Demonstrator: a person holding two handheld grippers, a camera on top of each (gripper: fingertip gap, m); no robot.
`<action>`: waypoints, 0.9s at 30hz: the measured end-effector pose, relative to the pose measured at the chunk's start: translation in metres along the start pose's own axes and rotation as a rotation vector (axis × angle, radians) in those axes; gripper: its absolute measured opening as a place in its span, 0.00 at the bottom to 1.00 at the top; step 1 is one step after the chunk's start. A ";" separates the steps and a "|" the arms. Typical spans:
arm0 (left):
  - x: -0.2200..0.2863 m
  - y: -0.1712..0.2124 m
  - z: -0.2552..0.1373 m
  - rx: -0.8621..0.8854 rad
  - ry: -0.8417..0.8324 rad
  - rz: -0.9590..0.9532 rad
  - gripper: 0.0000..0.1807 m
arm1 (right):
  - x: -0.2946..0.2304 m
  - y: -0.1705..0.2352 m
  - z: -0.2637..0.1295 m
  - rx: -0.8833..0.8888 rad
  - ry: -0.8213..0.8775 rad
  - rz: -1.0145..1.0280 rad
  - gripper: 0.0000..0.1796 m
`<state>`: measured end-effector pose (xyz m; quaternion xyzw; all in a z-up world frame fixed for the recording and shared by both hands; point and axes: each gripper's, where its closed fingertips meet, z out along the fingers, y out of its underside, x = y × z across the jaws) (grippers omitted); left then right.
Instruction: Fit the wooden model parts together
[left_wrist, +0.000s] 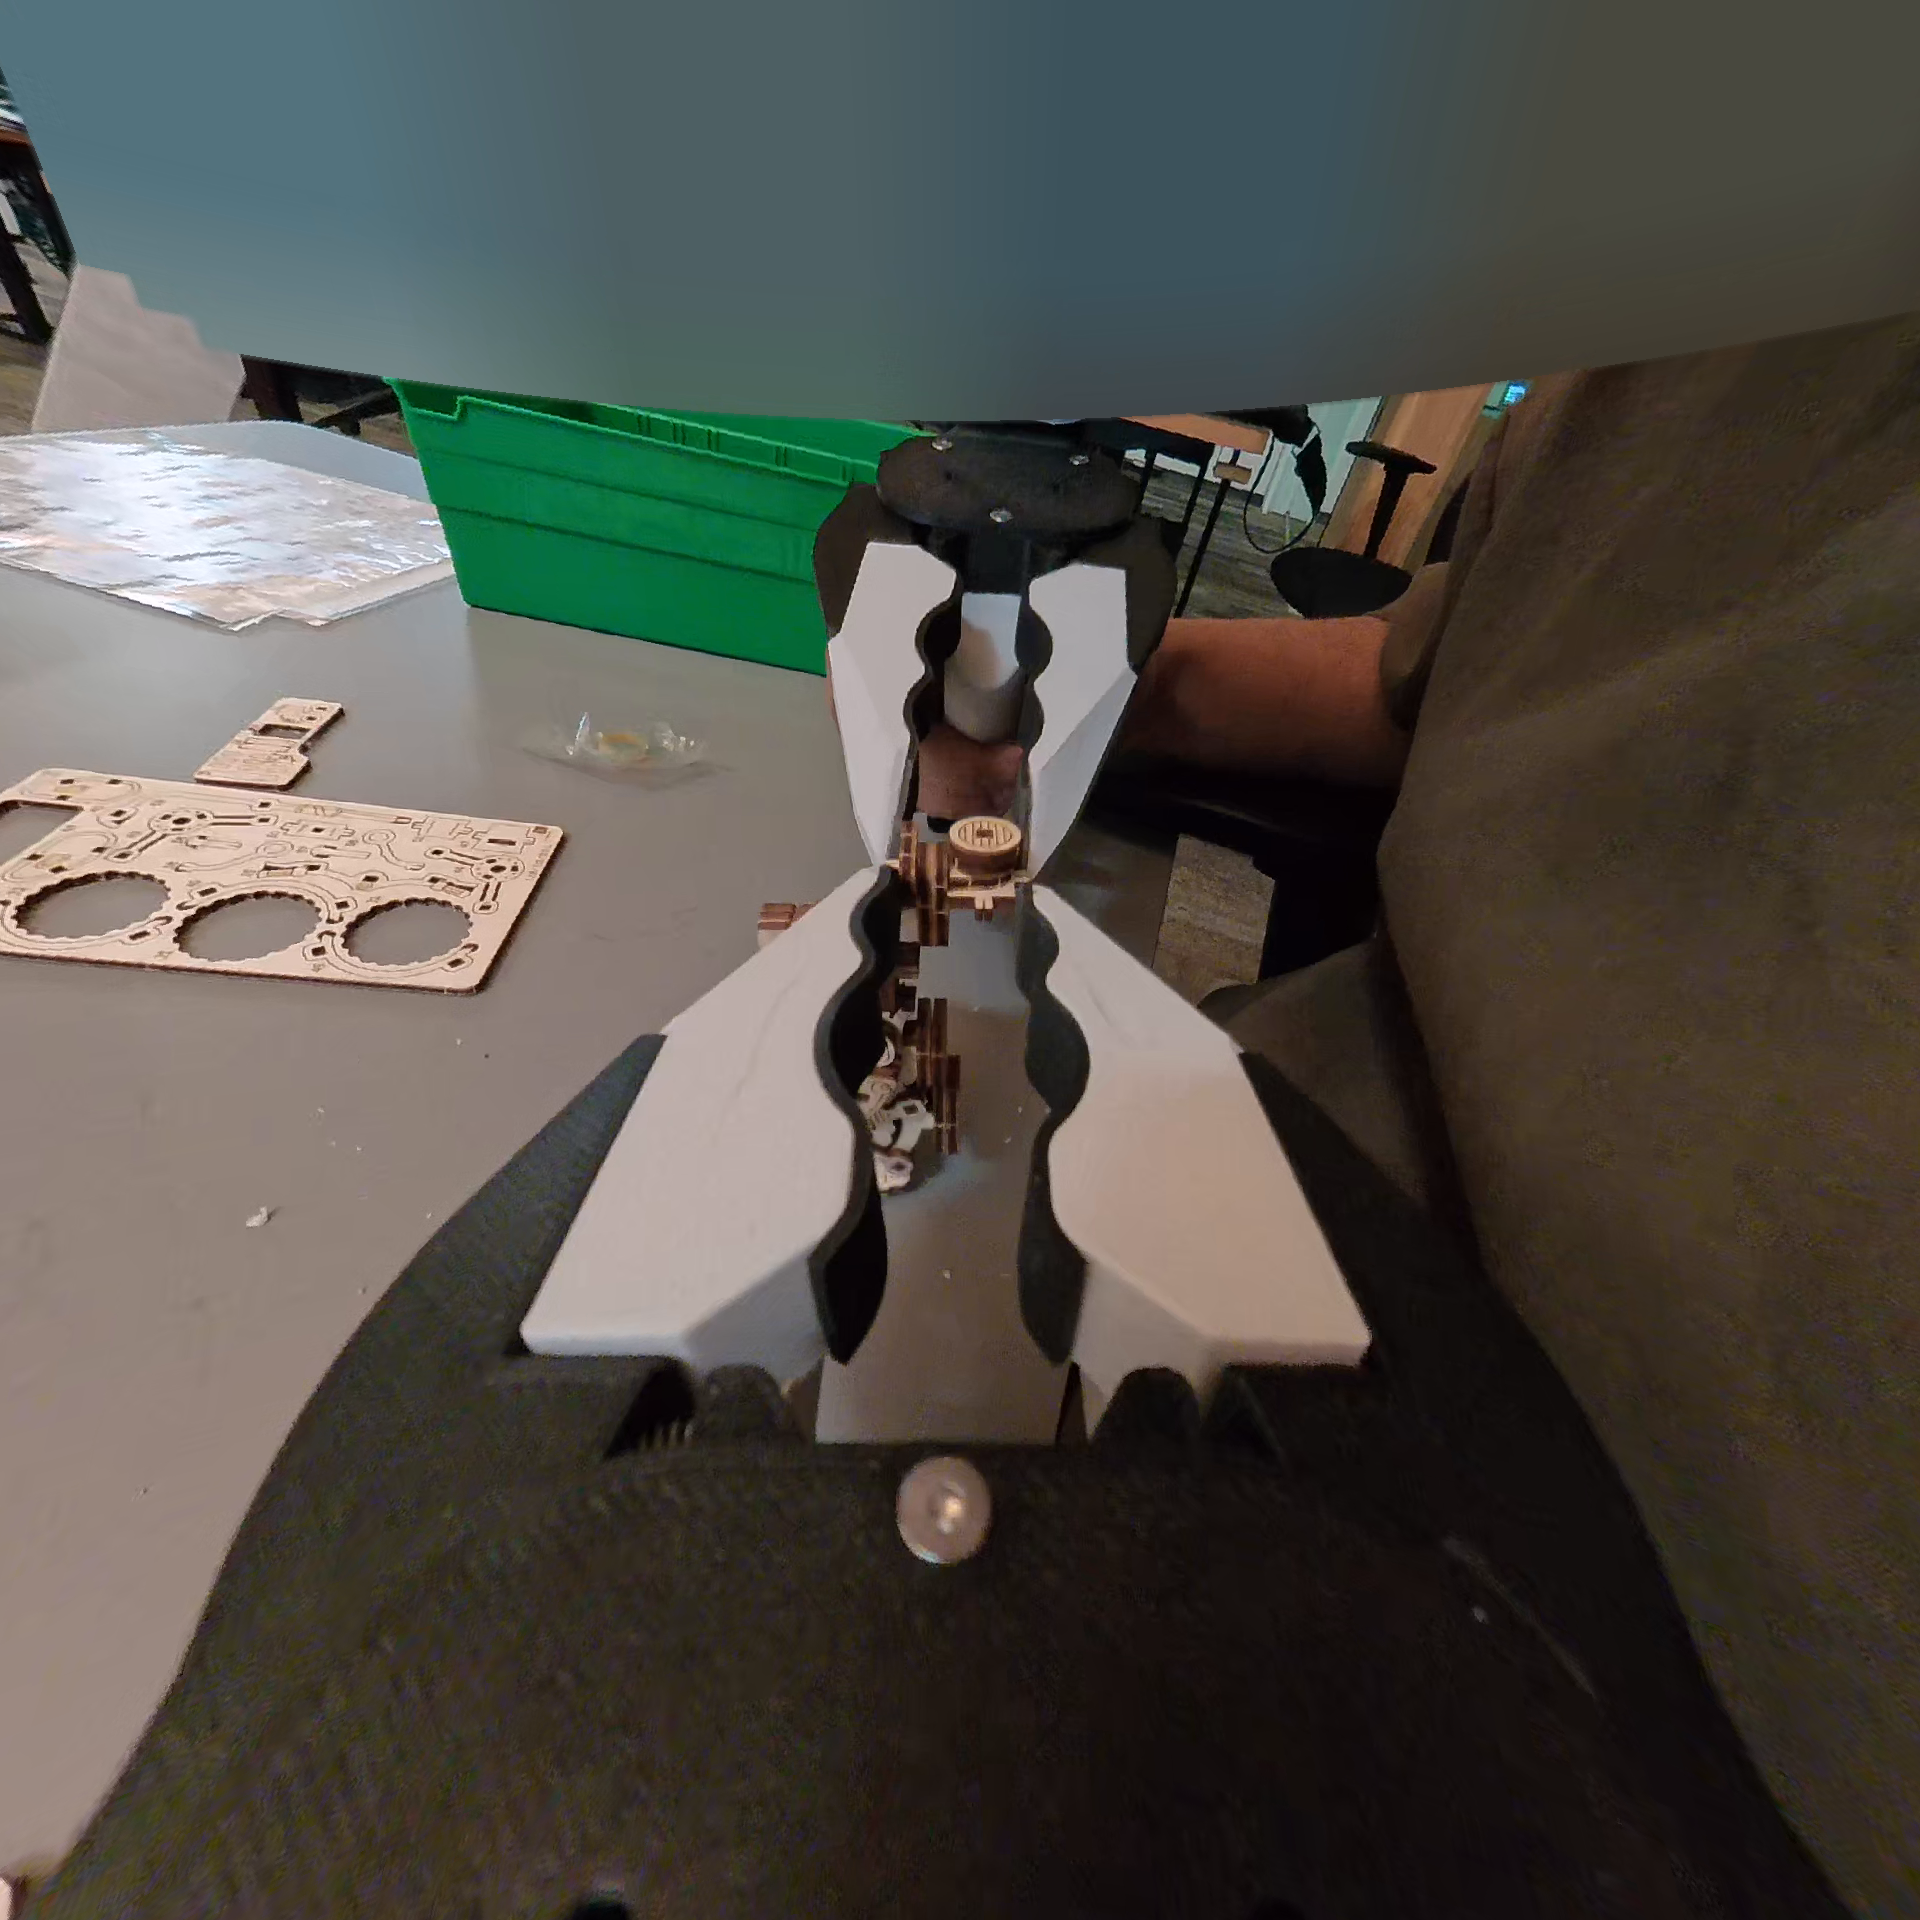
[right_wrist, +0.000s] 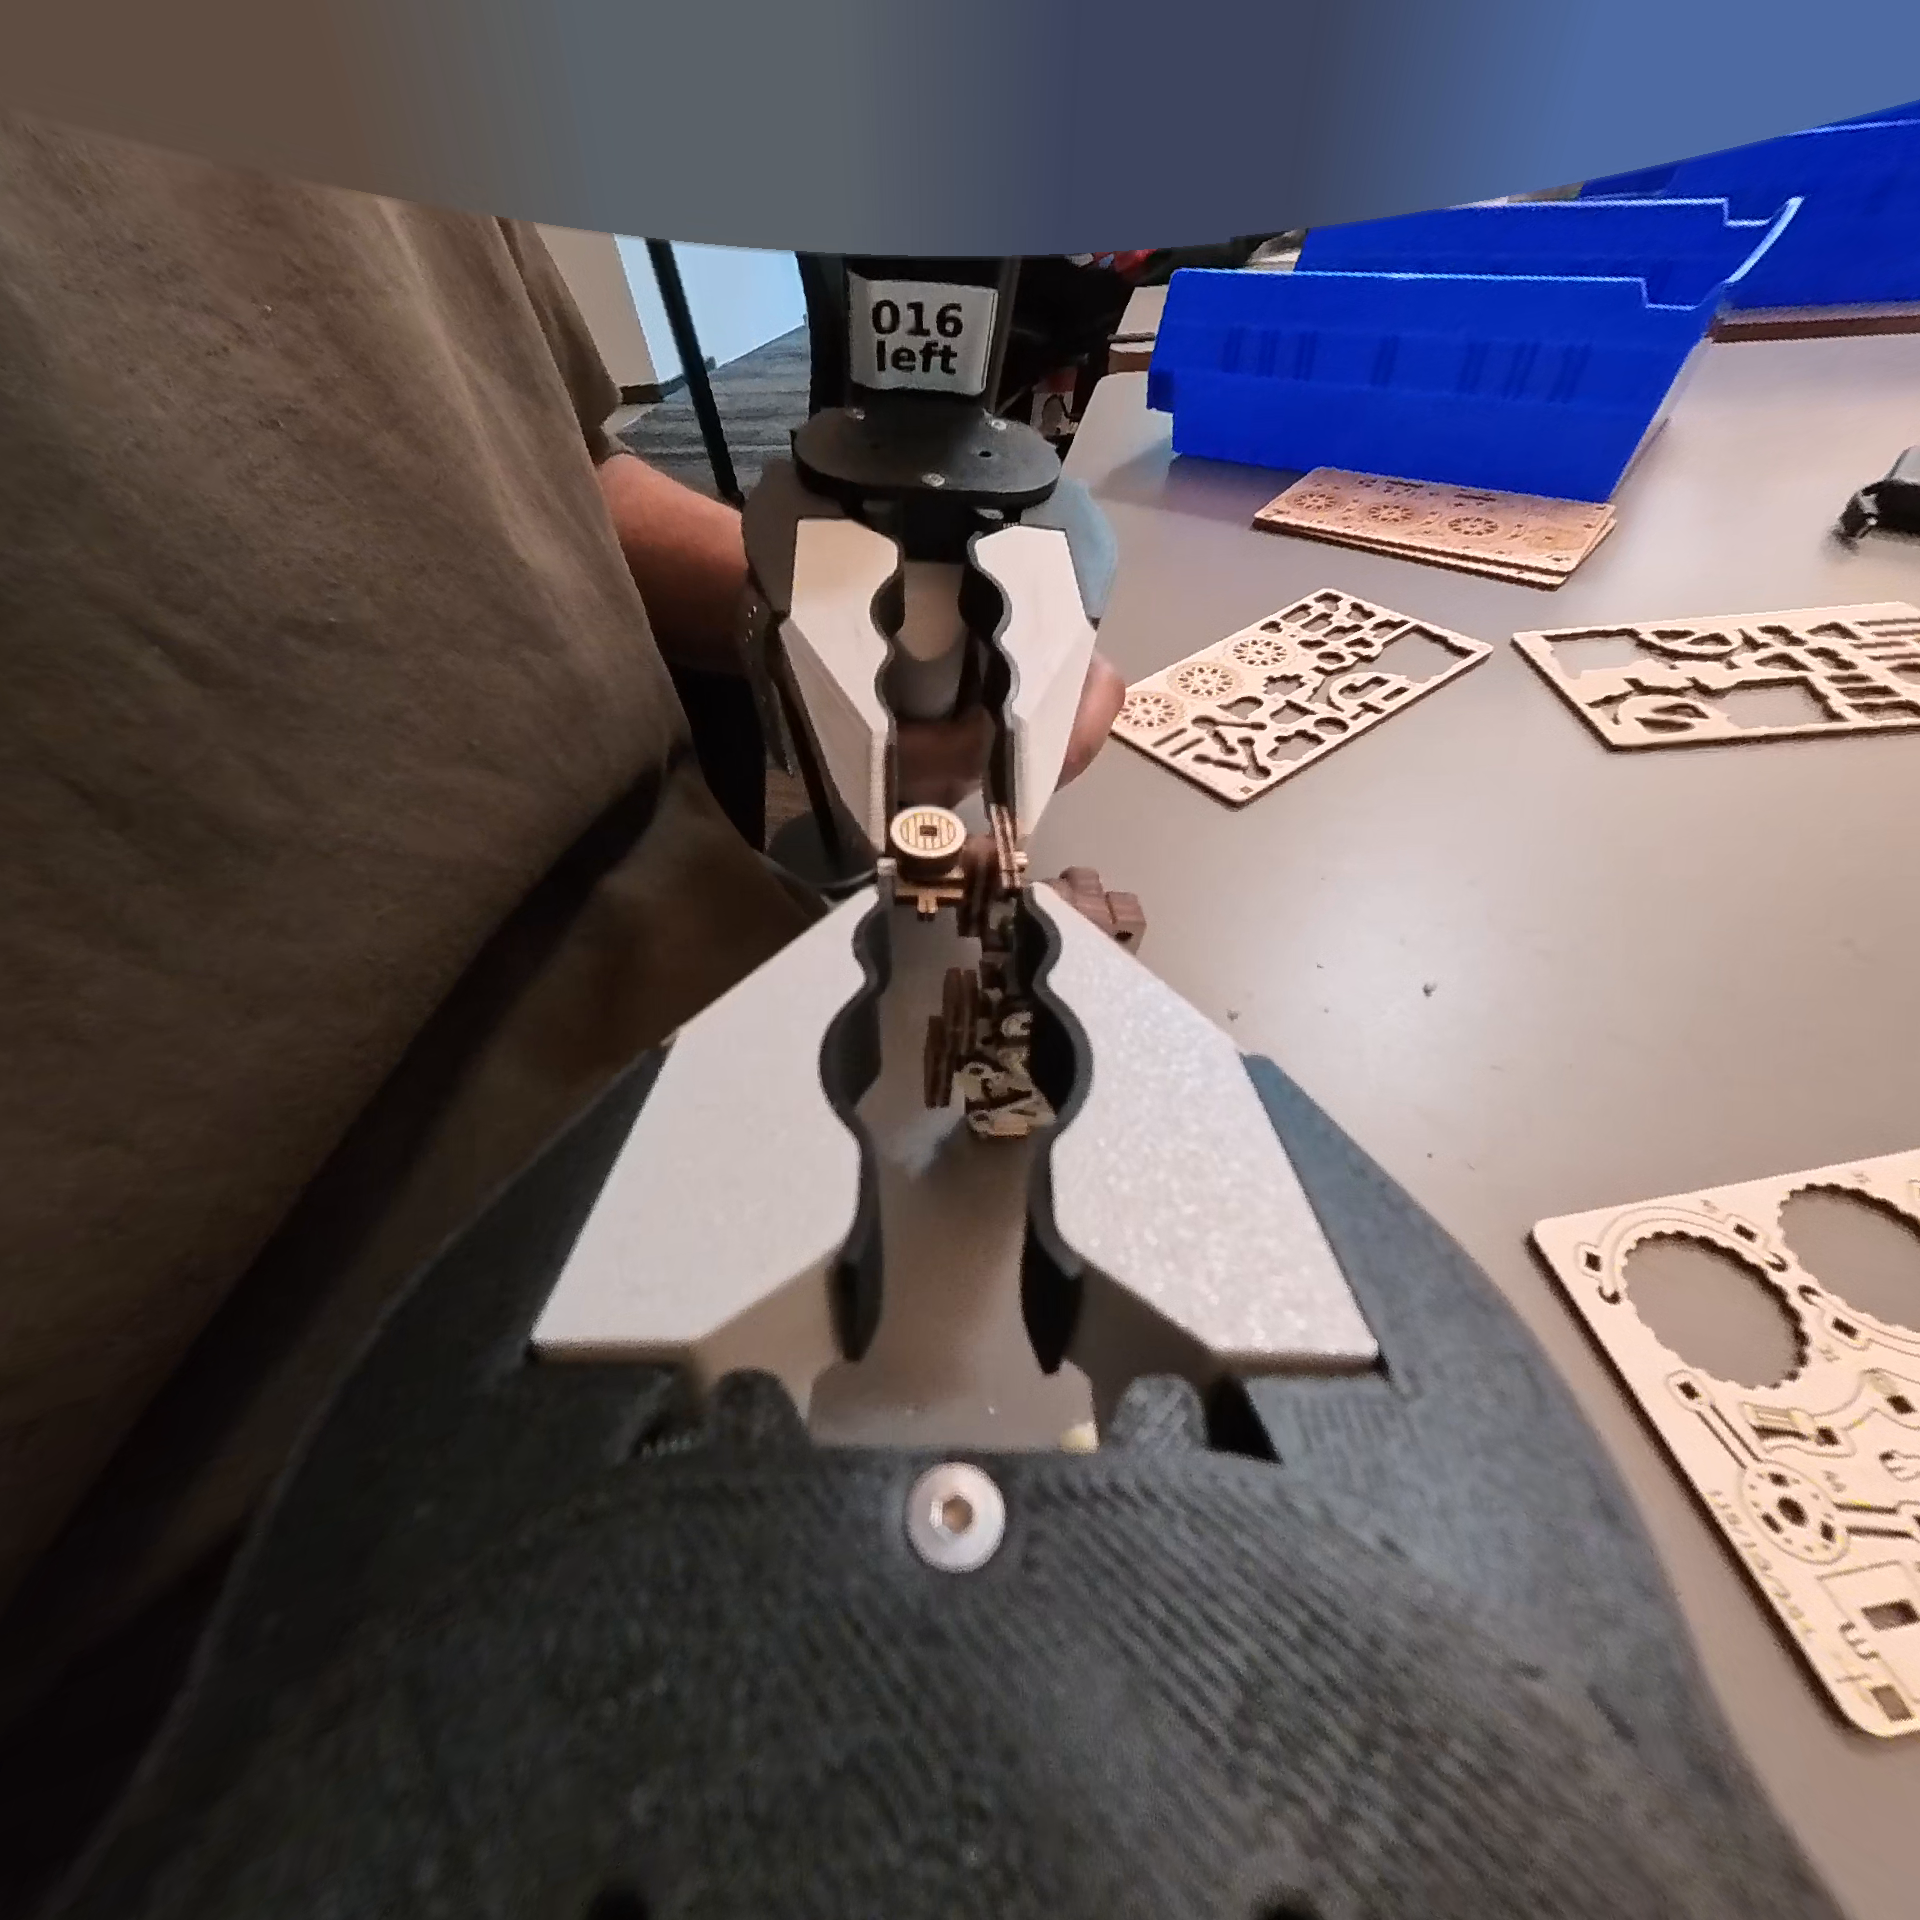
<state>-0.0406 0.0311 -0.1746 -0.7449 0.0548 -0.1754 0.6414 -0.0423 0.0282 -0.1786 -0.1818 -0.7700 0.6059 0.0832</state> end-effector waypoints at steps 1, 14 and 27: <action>-0.001 -0.002 0.000 0.010 0.000 -0.011 0.11 | 0.001 -0.001 0.000 0.008 0.002 0.007 0.12; -0.074 -0.028 -0.039 0.355 -0.159 -0.542 0.11 | 0.051 0.000 -0.012 0.019 0.281 0.100 0.26; -0.098 -0.026 -0.060 0.537 -0.188 -0.800 0.11 | 0.058 0.010 0.029 -0.171 0.537 -0.105 0.22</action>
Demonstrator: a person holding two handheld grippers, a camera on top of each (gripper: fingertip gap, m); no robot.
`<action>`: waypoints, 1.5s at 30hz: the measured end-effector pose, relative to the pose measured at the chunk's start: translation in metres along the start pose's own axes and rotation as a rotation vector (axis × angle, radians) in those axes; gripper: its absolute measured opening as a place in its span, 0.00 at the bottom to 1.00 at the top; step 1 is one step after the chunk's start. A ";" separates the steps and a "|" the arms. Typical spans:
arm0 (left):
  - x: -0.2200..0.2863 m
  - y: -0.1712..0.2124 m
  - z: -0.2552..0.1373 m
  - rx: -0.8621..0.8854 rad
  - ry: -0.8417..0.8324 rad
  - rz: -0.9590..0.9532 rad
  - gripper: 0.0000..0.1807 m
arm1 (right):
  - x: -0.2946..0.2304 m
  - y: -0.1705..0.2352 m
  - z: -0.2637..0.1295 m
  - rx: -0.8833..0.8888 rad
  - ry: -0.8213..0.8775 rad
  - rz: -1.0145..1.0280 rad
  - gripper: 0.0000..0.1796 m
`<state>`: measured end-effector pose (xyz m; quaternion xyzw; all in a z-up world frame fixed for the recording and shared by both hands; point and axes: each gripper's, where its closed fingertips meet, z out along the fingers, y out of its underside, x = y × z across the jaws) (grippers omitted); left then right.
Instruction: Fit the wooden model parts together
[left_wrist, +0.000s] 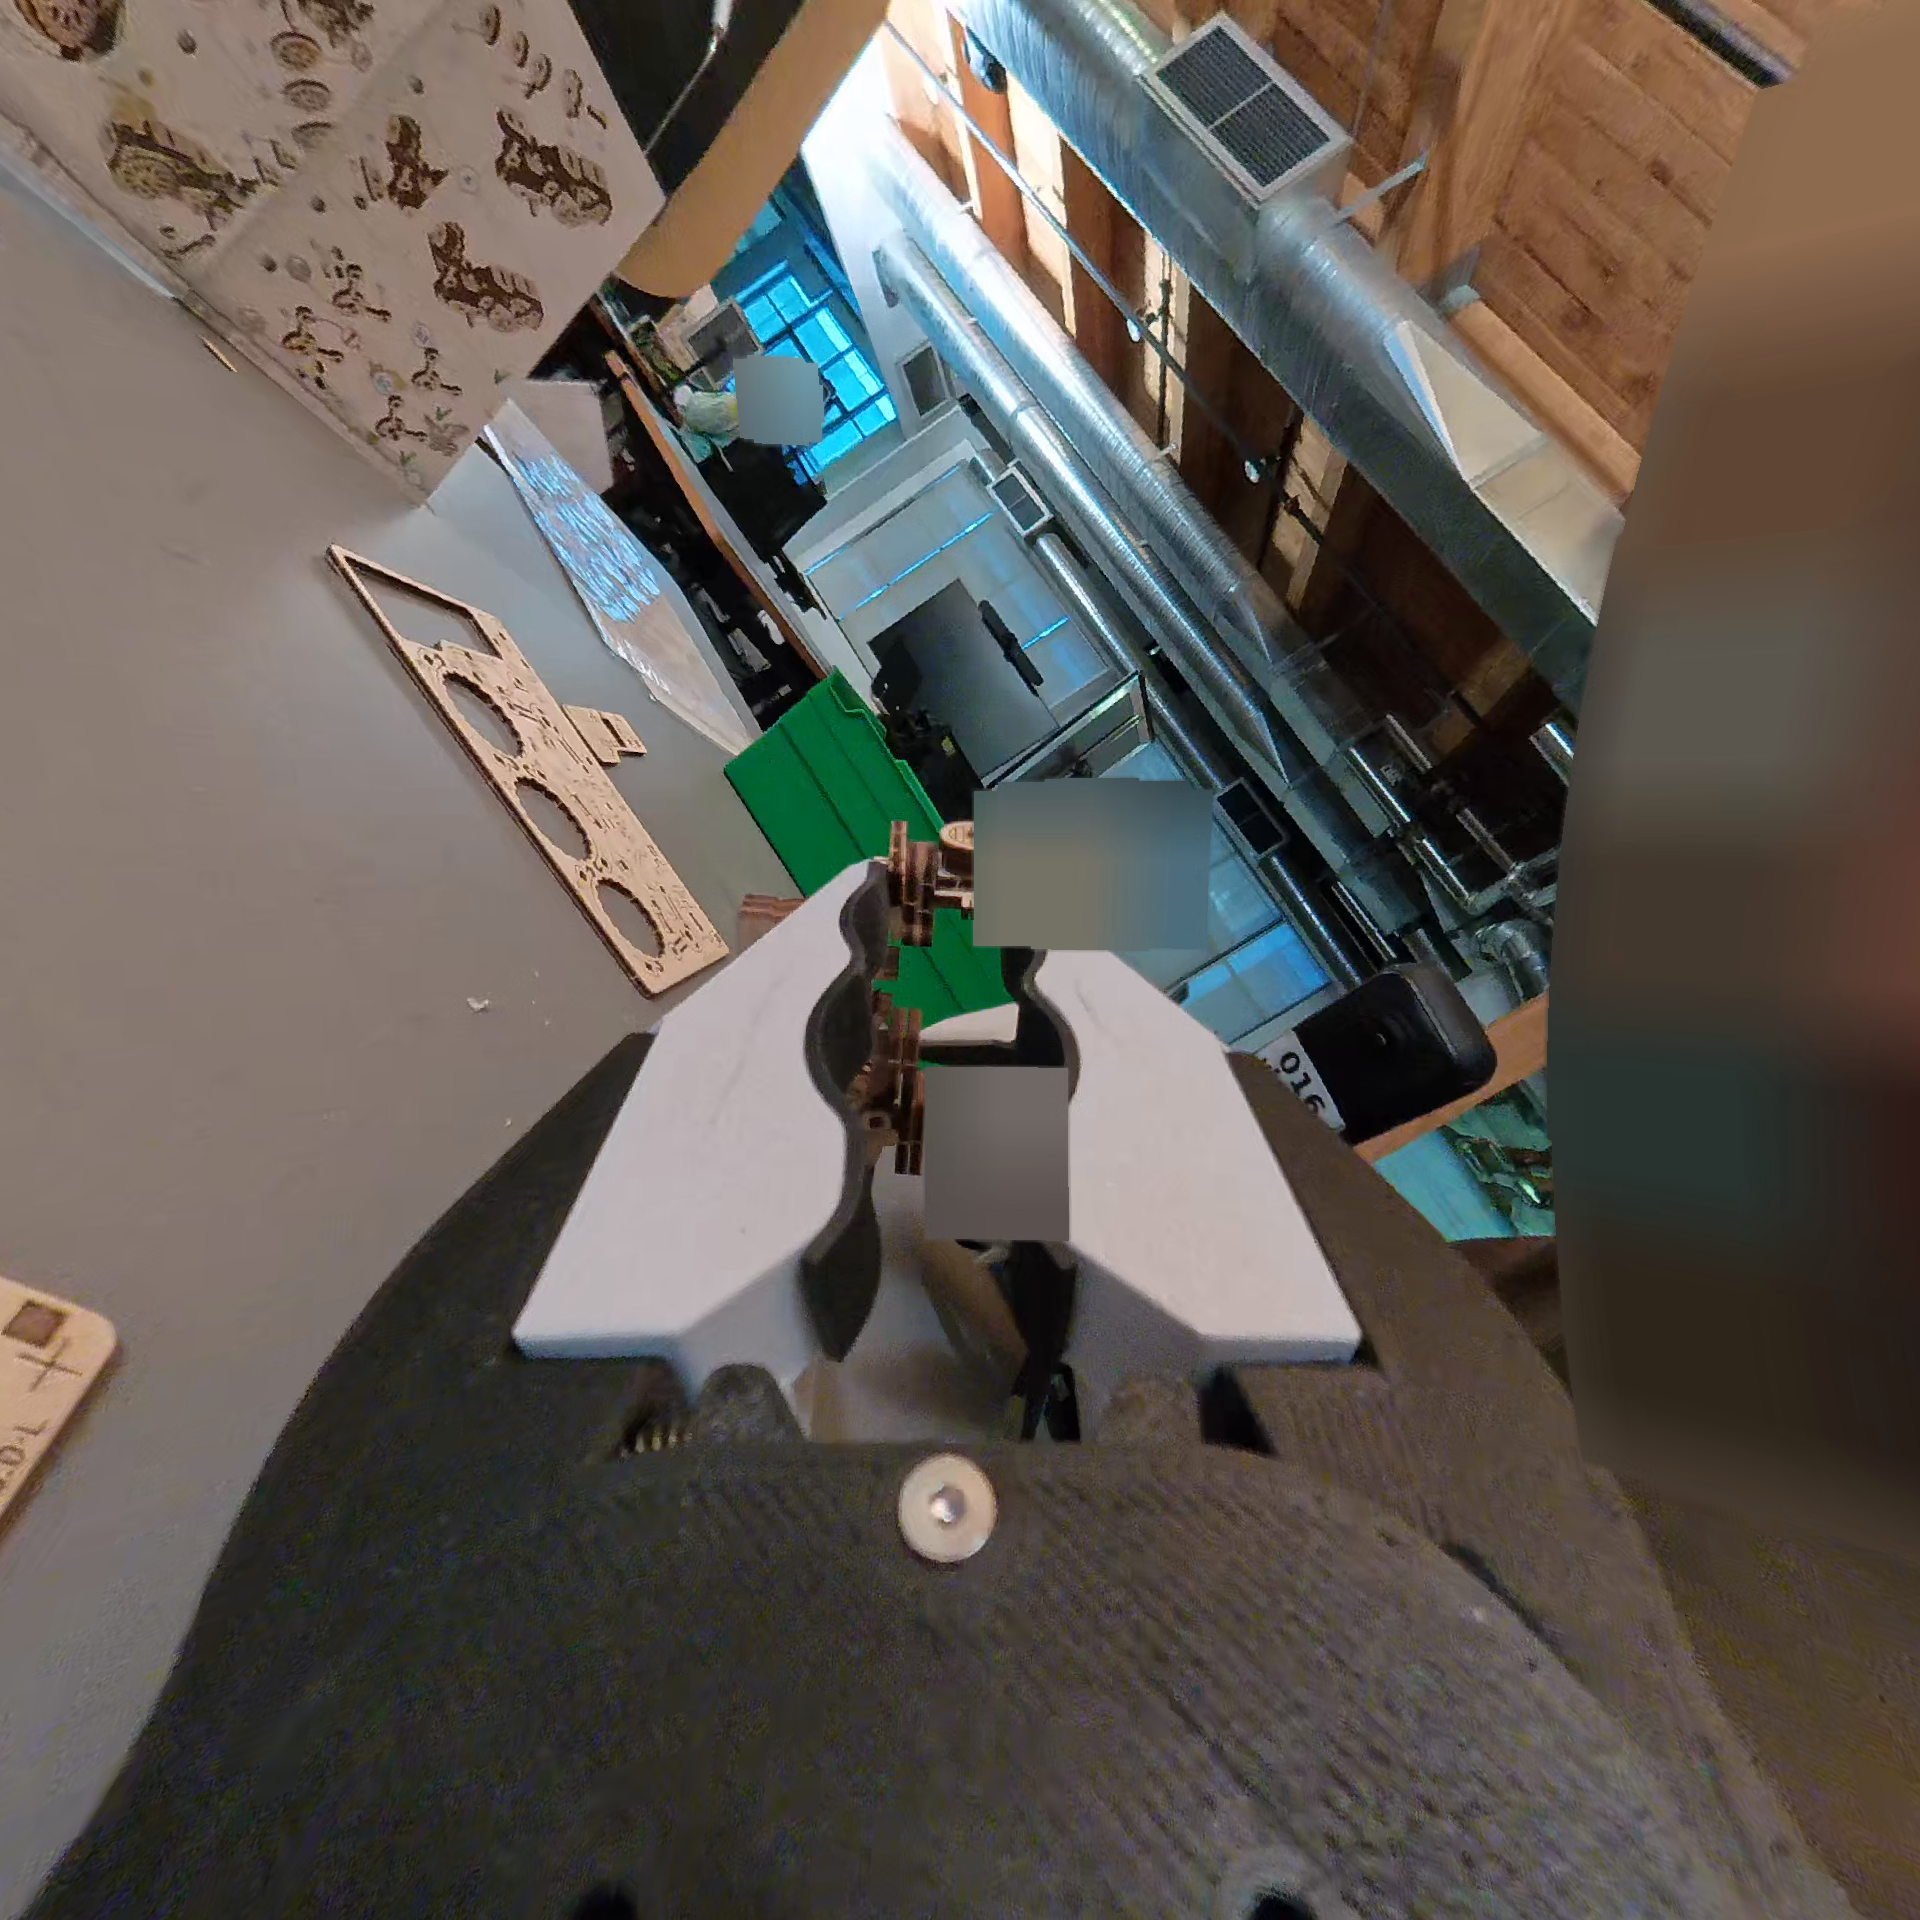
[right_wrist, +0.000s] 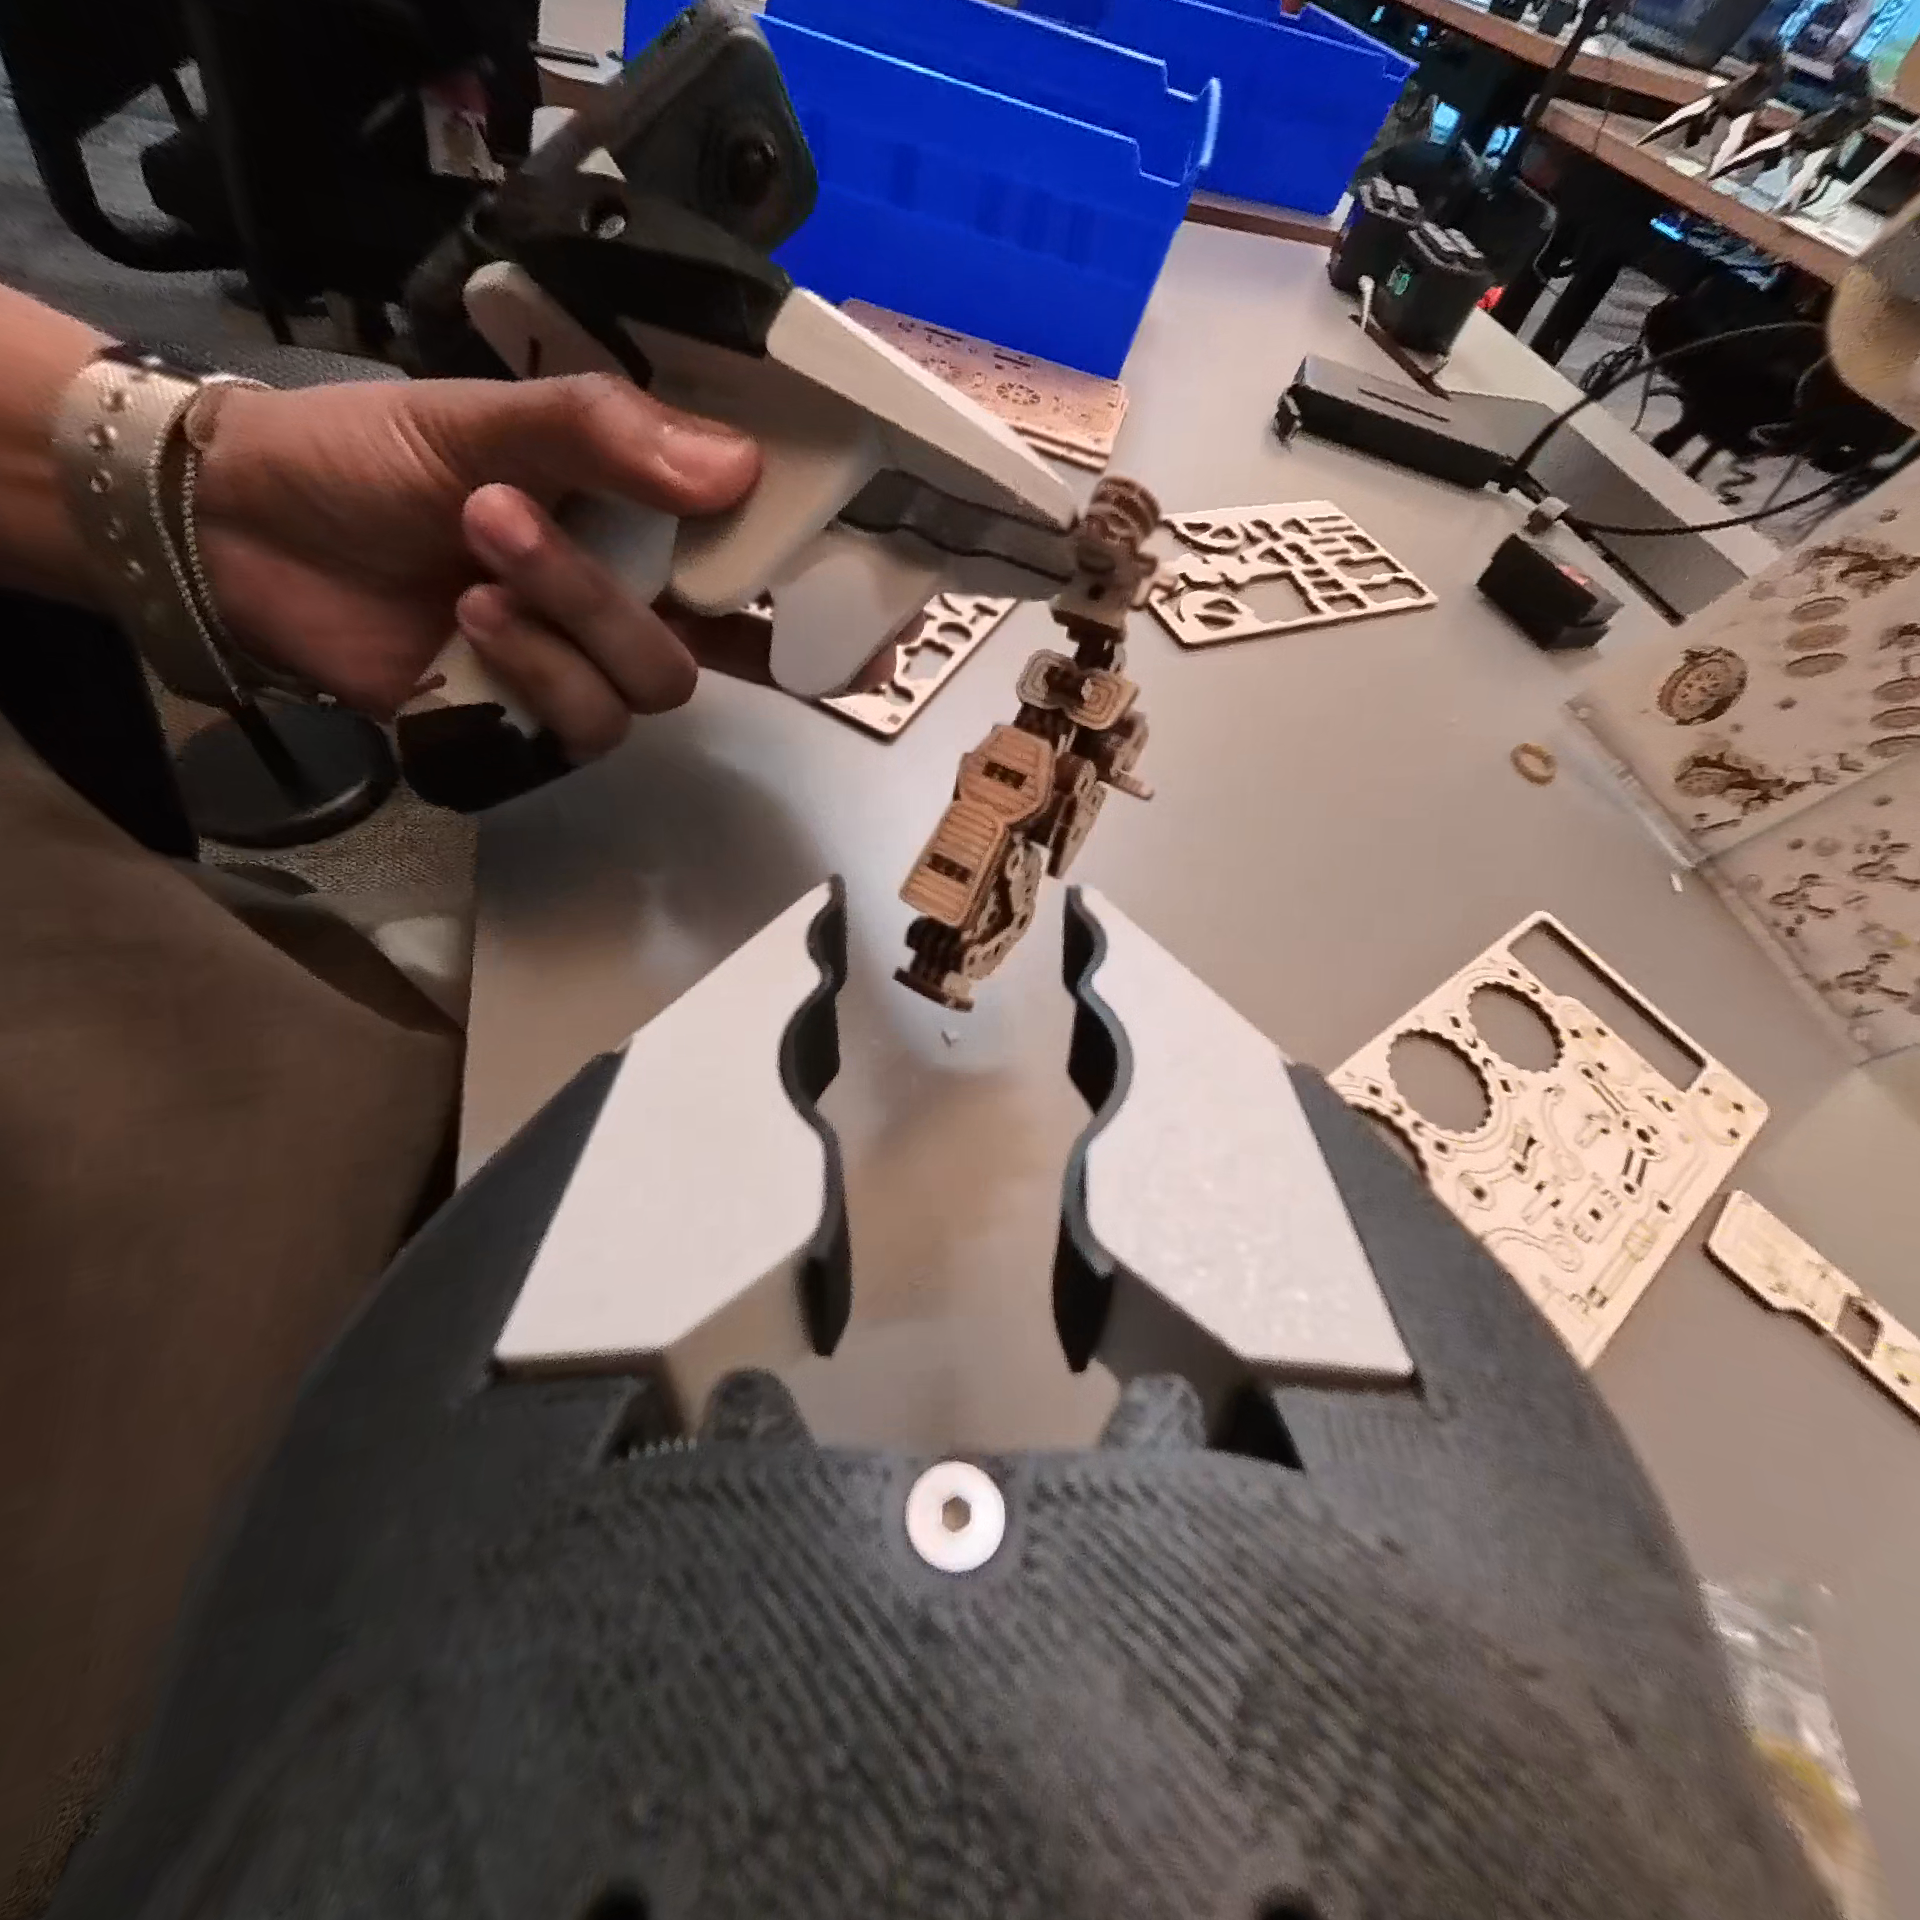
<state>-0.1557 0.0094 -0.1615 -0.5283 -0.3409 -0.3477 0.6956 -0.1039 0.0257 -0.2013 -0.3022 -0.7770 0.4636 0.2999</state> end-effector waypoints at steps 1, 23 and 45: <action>0.000 0.001 0.000 0.004 -0.010 0.006 0.11 | -0.002 0.001 0.002 -0.007 0.000 0.006 0.22; -0.004 0.018 -0.001 -0.008 -0.020 -0.148 0.11 | 0.009 0.018 0.005 -0.128 0.072 -0.087 0.10; -0.032 0.039 0.004 -0.204 -0.143 -0.160 0.27 | 0.022 0.059 -0.029 -0.228 -0.196 0.167 0.08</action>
